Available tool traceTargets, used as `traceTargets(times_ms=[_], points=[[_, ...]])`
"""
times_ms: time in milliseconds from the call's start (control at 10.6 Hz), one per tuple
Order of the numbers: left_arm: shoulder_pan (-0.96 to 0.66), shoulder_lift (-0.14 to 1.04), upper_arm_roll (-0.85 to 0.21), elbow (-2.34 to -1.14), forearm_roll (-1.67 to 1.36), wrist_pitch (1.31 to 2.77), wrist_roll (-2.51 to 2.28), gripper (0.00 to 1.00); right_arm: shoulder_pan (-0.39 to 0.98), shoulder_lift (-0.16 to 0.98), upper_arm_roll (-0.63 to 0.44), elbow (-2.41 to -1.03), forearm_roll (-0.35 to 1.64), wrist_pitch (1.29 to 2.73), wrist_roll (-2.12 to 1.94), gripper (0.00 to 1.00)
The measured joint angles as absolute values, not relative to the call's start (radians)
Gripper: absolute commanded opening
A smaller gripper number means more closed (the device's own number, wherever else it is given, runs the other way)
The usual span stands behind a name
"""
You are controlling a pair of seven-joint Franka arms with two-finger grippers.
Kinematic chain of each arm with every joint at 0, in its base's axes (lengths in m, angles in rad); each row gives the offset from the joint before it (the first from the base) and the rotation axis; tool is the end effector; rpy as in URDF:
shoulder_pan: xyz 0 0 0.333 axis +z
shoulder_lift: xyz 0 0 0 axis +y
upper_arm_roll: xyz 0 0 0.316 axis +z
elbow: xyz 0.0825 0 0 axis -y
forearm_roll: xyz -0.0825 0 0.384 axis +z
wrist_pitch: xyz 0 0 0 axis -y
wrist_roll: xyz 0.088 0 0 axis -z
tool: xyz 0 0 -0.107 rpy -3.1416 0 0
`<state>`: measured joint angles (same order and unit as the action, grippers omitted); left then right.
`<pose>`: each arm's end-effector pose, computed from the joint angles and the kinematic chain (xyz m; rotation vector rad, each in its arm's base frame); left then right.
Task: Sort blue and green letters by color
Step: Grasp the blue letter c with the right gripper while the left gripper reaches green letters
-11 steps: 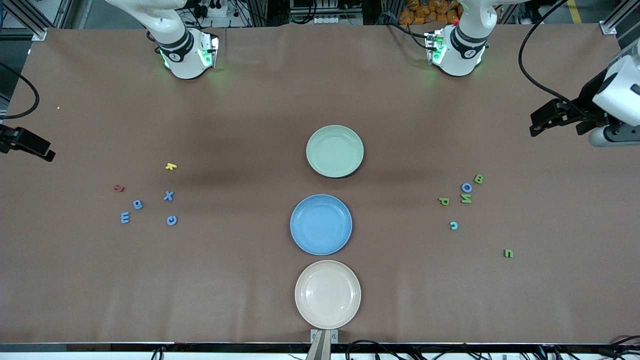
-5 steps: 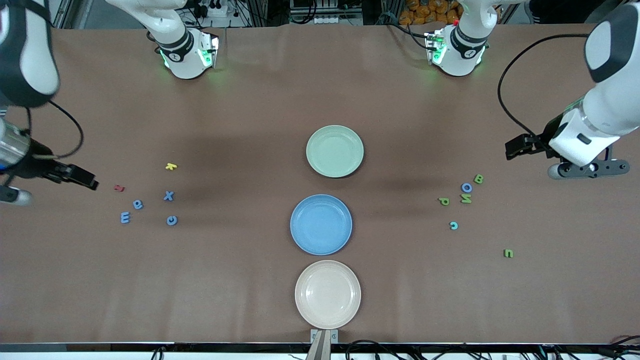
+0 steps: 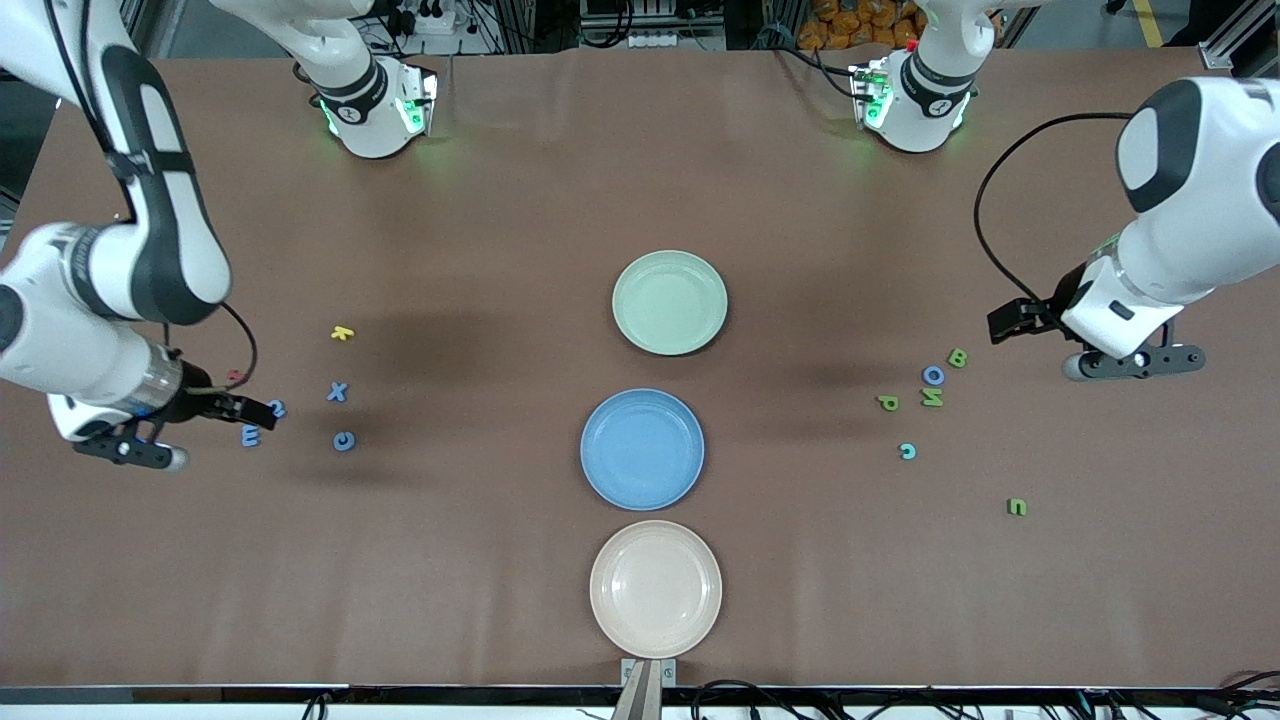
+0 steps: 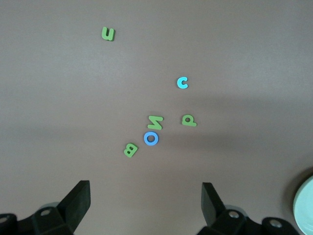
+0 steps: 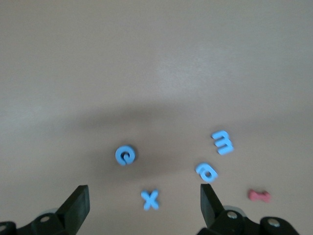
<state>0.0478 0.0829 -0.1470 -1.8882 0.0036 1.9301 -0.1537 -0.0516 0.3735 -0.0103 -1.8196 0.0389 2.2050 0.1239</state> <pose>0.5750 -0.0552 0.4574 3.1361 0.0838 -0.0641 0.6404 -0.0379 0.3344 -3.0967 0.3231 -0.0173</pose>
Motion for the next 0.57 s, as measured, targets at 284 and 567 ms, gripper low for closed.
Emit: traceTargets(times_ms=[284, 567], points=[[0.048, 0.130, -0.148, -1.941, 0.004, 2.031, -0.154, 1.00, -0.041, 0.473, -0.005, -1.866, 0.041, 2.370, 0.163, 1.00], [0.048, 0.187, -0.147, -1.944, 0.004, 2.054, -0.154, 1.00, -0.024, 0.535, 0.008, -1.877, 0.041, 2.448, 0.218, 1.00]])
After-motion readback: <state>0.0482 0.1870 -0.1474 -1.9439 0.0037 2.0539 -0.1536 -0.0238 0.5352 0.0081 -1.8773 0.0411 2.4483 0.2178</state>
